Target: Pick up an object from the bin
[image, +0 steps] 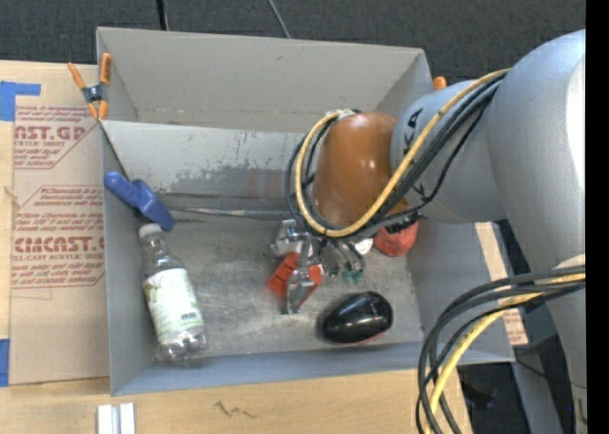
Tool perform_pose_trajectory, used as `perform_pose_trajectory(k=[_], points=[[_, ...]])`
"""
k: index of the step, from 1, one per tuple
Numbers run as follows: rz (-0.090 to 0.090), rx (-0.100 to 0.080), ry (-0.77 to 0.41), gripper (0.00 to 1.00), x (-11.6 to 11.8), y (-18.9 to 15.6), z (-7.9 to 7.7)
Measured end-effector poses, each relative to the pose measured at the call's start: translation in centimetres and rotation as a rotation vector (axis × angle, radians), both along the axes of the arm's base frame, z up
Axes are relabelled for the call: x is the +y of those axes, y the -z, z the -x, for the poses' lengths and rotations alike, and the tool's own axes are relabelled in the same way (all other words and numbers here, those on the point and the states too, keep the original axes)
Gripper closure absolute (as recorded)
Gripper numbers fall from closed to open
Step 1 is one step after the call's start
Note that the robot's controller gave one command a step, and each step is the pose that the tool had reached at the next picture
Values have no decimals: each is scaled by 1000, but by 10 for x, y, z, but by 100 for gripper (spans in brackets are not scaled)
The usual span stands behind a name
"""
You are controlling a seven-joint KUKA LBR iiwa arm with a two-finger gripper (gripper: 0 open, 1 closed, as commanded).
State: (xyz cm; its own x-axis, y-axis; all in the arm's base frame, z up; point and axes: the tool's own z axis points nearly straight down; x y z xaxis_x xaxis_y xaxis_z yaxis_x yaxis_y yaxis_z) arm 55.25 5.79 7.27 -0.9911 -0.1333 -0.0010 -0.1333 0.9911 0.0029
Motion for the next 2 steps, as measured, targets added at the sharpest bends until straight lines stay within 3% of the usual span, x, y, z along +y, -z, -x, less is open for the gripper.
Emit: perform_pose_trajectory(k=[1, 2], points=[[0, 0, 0, 100, 0, 0, 0], [2, -2, -41, 100, 7, -134, 12]])
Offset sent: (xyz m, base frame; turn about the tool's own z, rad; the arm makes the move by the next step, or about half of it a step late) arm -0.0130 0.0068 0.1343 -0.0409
